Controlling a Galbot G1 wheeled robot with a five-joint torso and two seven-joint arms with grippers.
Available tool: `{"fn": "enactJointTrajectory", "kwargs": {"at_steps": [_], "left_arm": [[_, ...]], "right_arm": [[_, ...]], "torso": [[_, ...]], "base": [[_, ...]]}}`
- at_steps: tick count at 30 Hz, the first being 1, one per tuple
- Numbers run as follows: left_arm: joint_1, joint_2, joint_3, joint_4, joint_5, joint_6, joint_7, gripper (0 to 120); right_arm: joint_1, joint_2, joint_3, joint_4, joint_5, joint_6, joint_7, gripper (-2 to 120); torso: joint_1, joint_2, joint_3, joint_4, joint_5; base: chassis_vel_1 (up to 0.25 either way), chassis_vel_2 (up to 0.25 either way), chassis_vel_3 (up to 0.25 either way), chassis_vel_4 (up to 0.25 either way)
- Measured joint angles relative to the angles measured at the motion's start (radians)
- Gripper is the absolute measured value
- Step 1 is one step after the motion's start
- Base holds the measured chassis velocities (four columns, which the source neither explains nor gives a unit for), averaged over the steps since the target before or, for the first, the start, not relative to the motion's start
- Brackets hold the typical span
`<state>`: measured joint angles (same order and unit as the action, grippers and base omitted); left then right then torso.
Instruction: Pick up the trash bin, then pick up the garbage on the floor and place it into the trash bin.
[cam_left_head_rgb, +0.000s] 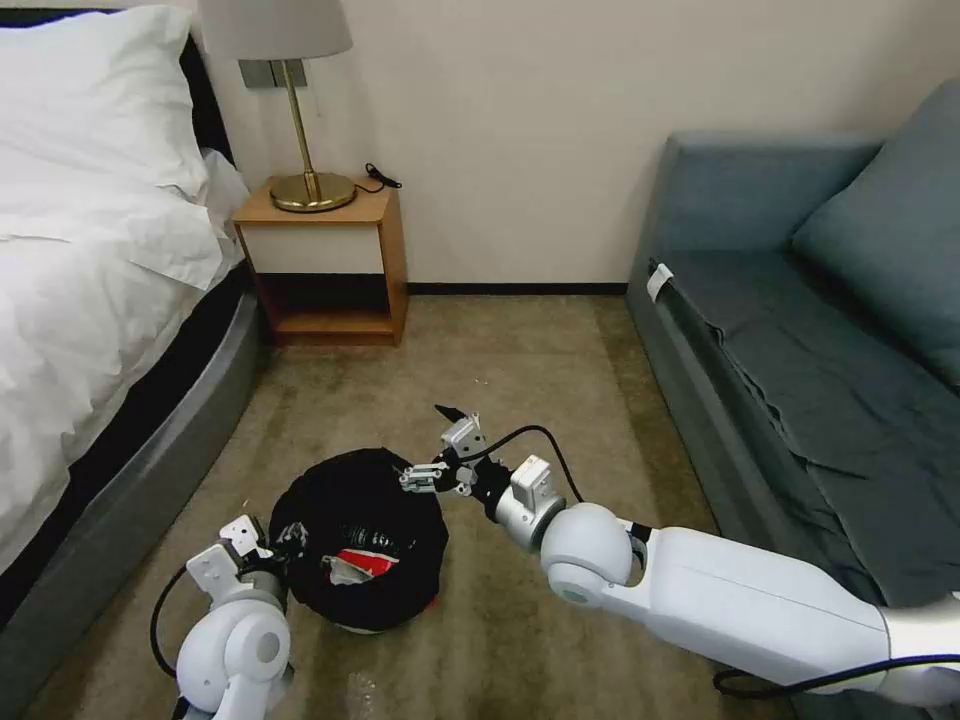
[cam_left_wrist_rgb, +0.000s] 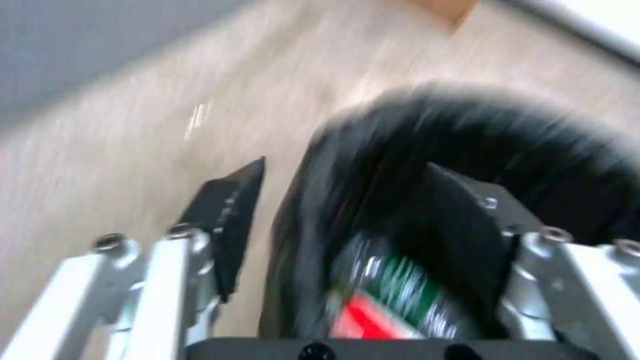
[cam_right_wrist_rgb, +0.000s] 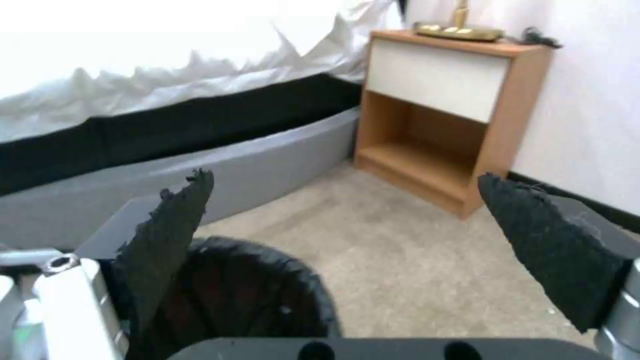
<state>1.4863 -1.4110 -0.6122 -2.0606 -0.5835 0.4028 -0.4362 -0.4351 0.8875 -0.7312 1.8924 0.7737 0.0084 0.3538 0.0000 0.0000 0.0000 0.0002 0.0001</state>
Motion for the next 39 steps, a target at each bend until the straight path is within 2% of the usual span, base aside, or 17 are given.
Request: {"fn": "enactJointTrajectory", "kwargs": {"at_steps": [3, 4, 6, 8, 9, 11, 14, 15, 18, 19, 20, 21, 23, 24, 29, 35, 39], "left_arm": [[0.024, 0.01, -0.016, -0.001, 0.123, -0.154, 0.205, 88], [0.024, 0.01, -0.016, -0.001, 0.123, -0.154, 0.205, 88], [0.029, 0.015, -0.023, -0.001, 0.159, -0.215, 0.314, 97], [0.029, 0.015, -0.023, -0.002, 0.184, -0.253, 0.387, 100], [0.029, 0.015, -0.023, -0.002, 0.184, -0.253, 0.387, 100], [0.028, 0.011, -0.018, -0.005, 0.214, -0.275, 0.421, 100], [0.027, 0.007, -0.014, -0.007, 0.239, -0.283, 0.432, 100], [0.027, 0.005, -0.012, -0.008, 0.252, -0.288, 0.438, 100], [0.03, 0.004, -0.007, -0.025, 0.269, -0.294, 0.445, 100], [0.03, 0.004, -0.007, -0.025, 0.269, -0.294, 0.445, 100], [0.032, 0.005, -0.007, -0.03, 0.269, -0.294, 0.445, 100], [0.039, 0.008, -0.006, -0.042, 0.273, -0.297, 0.451, 100], [0.044, 0.01, -0.005, -0.052, 0.281, -0.304, 0.458, 100], [0.044, 0.01, -0.005, -0.052, 0.281, -0.304, 0.458, 100], [0.052, 0.014, 0.01, -0.054, 0.313, -0.325, 0.473, 100], [0.059, 0.016, 0.018, -0.047, 0.326, -0.334, 0.476, 100], [0.062, 0.014, 0.023, -0.048, 0.33, -0.337, 0.476, 100]], "right_arm": [[-0.063, -0.015, 0.124, 0.014, -0.03, -0.007, 0.009, 100], [-0.063, -0.015, 0.124, 0.014, -0.03, -0.007, 0.009, 100], [-0.116, -0.033, 0.237, 0.03, -0.073, -0.025, 0.031, 100], [-0.174, -0.066, 0.347, 0.066, -0.118, -0.048, 0.083, 100], [-0.174, -0.066, 0.347, 0.066, -0.118, -0.048, 0.083, 100], [-0.26, -0.09, 0.476, 0.112, -0.162, -0.061, 0.115, 100], [-0.352, -0.091, 0.588, 0.149, -0.203, -0.062, 0.128, 100], [-0.419, -0.083, 0.665, 0.174, -0.224, -0.069, 0.136, 100], [-0.631, -0.026, 0.915, 0.267, -0.29, -0.095, 0.161, 100], [-0.631, -0.026, 0.915, 0.267, -0.29, -0.095, 0.161, 100], [-0.698, -0.006, 0.975, 0.289, -0.316, -0.102, 0.166, 100], [-0.82, 0.043, 1.082, 0.33, -0.401, -0.109, 0.169, 100], [-0.931, 0.114, 1.157, 0.367, -0.498, -0.109, 0.169, 100], [-0.931, 0.114, 1.157, 0.367, -0.498, -0.109, 0.169, 100], [-1.063, 0.346, 1.177, 0.417, -0.662, -0.086, 0.151, 100], [-1.116, 0.429, 1.144, 0.418, -0.714, -0.052, 0.133, 100], [-1.137, 0.442, 1.118, 0.404, -0.726, -0.033, 0.125, 100]], "torso": [[0.0, 0.0, 0.0, 0.0001, -0.0001], [0.0, 0.0, 0.0, 0.0001, -0.0001], [0.0, 0.0, 0.0, 0.0, 0.0003], [0.0, 0.0, 0.0, -0.0002, 0.0], [0.0, 0.0, 0.0, -0.0002, 0.0], [0.0, 0.0, 0.0, -0.0003, 0.0], [0.0, 0.0, 0.0, -0.0003, -0.0001], [0.0, 0.0, 0.0, -0.0003, 0.0003], [0.0, 0.0, 0.0, -0.0003, -0.0002], [0.0, 0.0, 0.0, -0.0003, -0.0002], [0.0, 0.0, 0.0, -0.0001, 0.0003], [0.0, 0.0, 0.0, -0.0003, -0.0002], [0.0, 0.0, 0.0, -0.0008, 0.0001], [0.0, 0.0, 0.0, -0.0008, 0.0001], [0.0, 0.0, 0.0, -0.0002, -0.0002], [0.0, 0.0, 0.0, -0.0001, -0.0003], [0.0, 0.0, 0.0, -0.0001, -0.0003]], "base": [[0.0, 0.0, 0.0, 0.0], [0.0, 0.0, 0.0, 0.0], [0.0, 0.0, 0.0, 0.0], [0.0, 0.0, 0.0, 0.0], [0.0, 0.0, 0.0, 0.0], [0.0, 0.0, 0.0, 0.0], [0.0, 0.0, 0.0, 0.0], [0.0, 0.0, 0.0, 0.0], [0.0, 0.0, 0.0, 0.0], [0.0, 0.0, 0.0, 0.0], [0.0, 0.0, 0.0, 0.0], [0.0, 0.0, 0.0, 0.0], [0.0, 0.0, 0.0, 0.0], [0.0, 0.0, 0.0, 0.0], [0.0, 0.0, 0.0, 0.0], [0.0, 0.0, 0.0, 0.0], [0.0, 0.0, 0.0, 0.0]]}}
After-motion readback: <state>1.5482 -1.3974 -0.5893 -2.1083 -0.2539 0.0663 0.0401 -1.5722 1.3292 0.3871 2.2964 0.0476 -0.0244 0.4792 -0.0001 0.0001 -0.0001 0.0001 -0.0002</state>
